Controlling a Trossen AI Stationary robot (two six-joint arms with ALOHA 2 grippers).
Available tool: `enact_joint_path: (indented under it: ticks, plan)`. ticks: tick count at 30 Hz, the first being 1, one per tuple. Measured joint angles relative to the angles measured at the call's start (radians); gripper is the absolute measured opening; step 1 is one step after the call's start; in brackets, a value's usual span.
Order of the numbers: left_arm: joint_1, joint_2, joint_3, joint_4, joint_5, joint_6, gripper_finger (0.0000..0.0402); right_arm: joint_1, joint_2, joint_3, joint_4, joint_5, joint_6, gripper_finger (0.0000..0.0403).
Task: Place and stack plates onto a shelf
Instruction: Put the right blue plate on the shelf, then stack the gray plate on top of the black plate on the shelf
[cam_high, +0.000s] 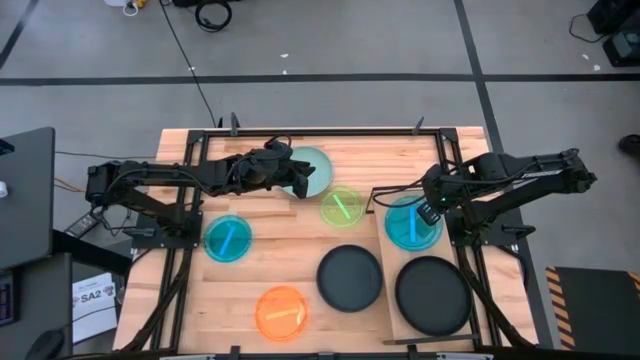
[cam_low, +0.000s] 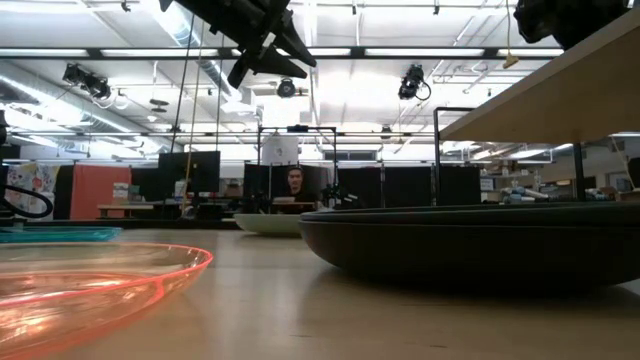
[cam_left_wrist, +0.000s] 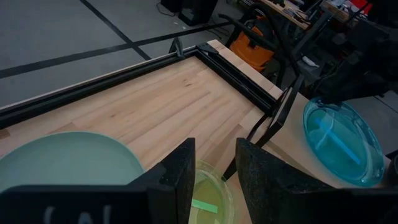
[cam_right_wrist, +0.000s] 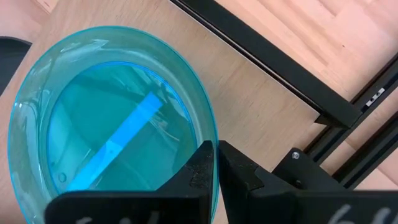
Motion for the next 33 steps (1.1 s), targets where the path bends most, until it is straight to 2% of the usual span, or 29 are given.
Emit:
enact_joint_path:
  ticks: [9,33]
  plan:
    - [0.000,0.000,0.000,0.000,0.000,0.000,0.0121,0.000,0.000,0.000,0.000,0.001,0.003,0.0048]
    - [0.000,0.000,0.000,0.000,0.000,0.000,0.0121,0.000,0.000,0.000,-0.001,0.010,0.000,0.0175]
